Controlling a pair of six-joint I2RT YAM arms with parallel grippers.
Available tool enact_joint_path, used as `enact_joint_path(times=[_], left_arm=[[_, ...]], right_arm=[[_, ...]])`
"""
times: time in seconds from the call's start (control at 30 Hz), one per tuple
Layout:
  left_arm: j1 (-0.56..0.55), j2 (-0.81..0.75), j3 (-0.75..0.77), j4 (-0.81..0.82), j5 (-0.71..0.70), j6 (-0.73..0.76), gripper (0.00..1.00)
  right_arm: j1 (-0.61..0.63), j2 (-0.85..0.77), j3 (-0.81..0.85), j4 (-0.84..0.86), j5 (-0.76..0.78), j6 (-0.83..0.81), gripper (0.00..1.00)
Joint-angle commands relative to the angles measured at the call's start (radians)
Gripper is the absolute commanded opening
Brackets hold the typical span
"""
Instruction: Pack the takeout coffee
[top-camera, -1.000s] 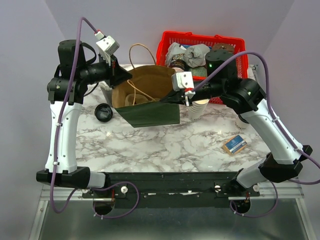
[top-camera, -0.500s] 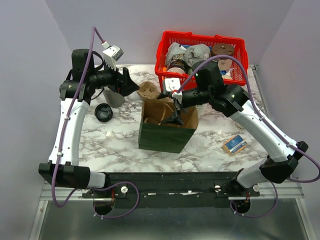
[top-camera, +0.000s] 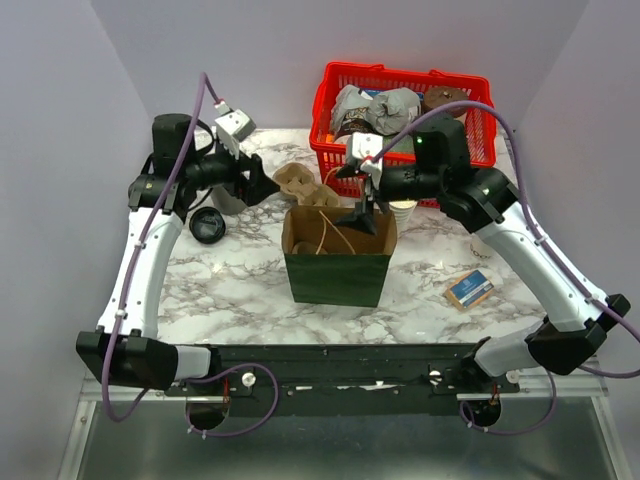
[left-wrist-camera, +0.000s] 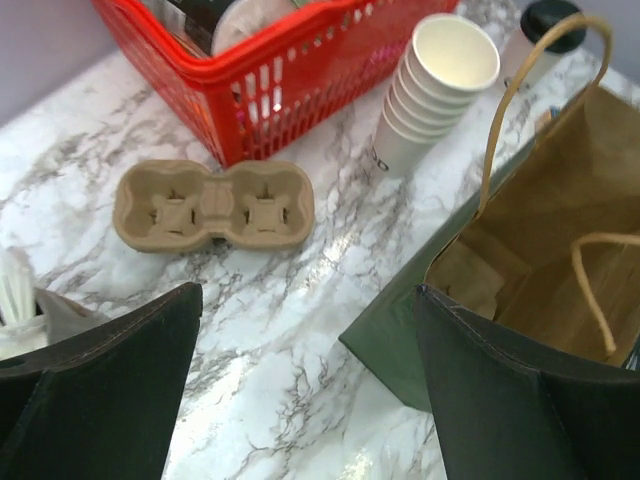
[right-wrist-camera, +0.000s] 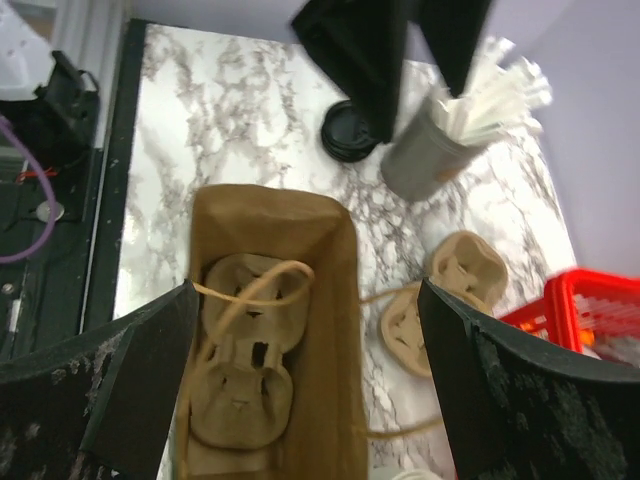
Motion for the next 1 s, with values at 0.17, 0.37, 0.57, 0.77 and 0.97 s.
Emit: enact_joint_path(times=[0.17, 0.37, 0.57, 0.77, 0.97], left_arm=[[-0.144, 0.139, 0.037, -0.092, 0.139, 0.303, 0.84], [-0.222, 0.231, 0.109, -0.159, 0.138, 0.366, 0.8], [-0.242, 0.279, 0.149, -0.248, 0.112, 0.398, 0.54], [-0.244, 0.327, 0.24, -0.509, 0.161, 0.541, 0.25], [-0.245, 0.124, 0.087, -0.364, 0.069, 0.451, 0.0]], right_arm=[[-0.136, -0.077, -0.025, 0.061, 0.001, 0.144, 0.98], [-0.162, -0.144, -0.096, 0.061, 0.018, 0.132, 0.99], [-0.173, -0.181, -0.128, 0.062, 0.03, 0.126, 0.99], [-0.184, -0.182, -0.14, 0.067, 0.043, 0.115, 0.99], [-0.198, -0.182, -0.16, 0.09, 0.063, 0.123, 0.99]])
